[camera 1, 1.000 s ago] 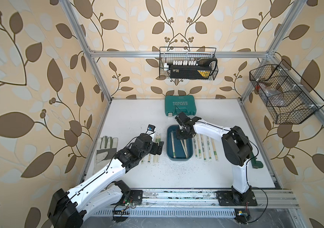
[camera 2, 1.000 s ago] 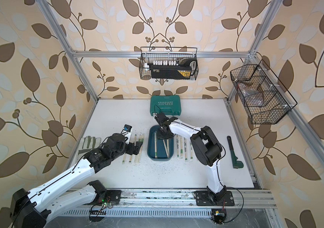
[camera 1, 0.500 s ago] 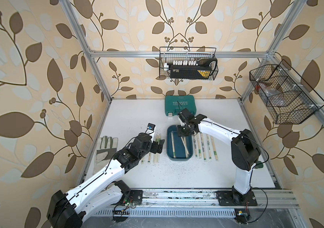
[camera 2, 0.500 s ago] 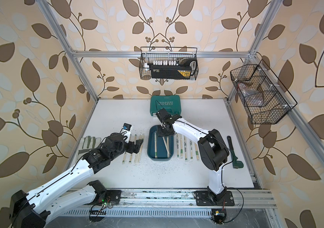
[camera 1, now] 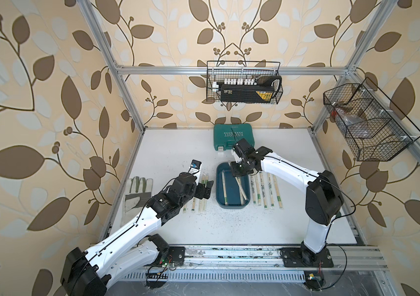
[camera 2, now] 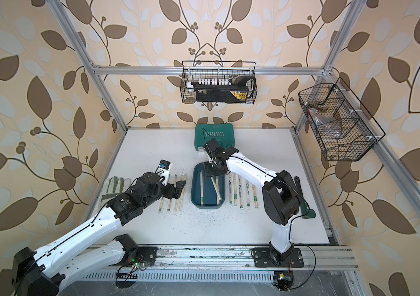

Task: Take the paired disposable chopsticks out of the storage box
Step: Place the paired disposable chopsticks at the center of the board.

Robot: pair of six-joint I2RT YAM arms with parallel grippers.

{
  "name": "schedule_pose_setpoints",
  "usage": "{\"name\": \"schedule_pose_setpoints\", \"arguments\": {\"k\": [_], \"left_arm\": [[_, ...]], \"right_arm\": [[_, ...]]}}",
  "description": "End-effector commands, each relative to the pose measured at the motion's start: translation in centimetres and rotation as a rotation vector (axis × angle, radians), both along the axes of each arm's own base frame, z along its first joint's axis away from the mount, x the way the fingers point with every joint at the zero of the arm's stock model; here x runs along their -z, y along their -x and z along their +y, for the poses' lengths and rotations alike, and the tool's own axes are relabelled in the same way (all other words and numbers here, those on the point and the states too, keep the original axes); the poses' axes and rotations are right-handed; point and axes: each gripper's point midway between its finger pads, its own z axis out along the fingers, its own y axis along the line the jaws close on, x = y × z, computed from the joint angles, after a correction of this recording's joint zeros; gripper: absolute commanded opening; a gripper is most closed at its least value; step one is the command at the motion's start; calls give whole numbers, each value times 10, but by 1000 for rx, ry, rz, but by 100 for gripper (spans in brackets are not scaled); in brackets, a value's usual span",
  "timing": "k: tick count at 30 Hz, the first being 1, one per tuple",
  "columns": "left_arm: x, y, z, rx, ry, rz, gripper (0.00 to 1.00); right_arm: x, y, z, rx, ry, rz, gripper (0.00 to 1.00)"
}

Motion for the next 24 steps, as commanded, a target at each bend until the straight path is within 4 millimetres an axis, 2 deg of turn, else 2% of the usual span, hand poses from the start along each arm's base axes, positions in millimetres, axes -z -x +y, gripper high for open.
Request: {"name": "schedule_pose_setpoints", "arguments": {"k": [1, 10, 15, 19, 24], "left_arm": [[-25, -2, -9, 24, 52, -58, 99], [-22, 2, 0, -12, 40, -27, 99], [-26, 0, -8, 23, 31, -11, 99], [-34, -2, -19, 58, 59, -12, 99], [-49, -1, -26, 93, 93, -49, 99]], "right_arm": [[-17, -1, 3, -11, -22, -14, 0], [-22, -10, 1, 29, -3, -30, 0], [-51, -16, -14, 84, -5, -87, 0], [-68, -24, -50, 139, 0, -98, 0], [-68, -21, -137, 237, 101, -120, 0]]}}
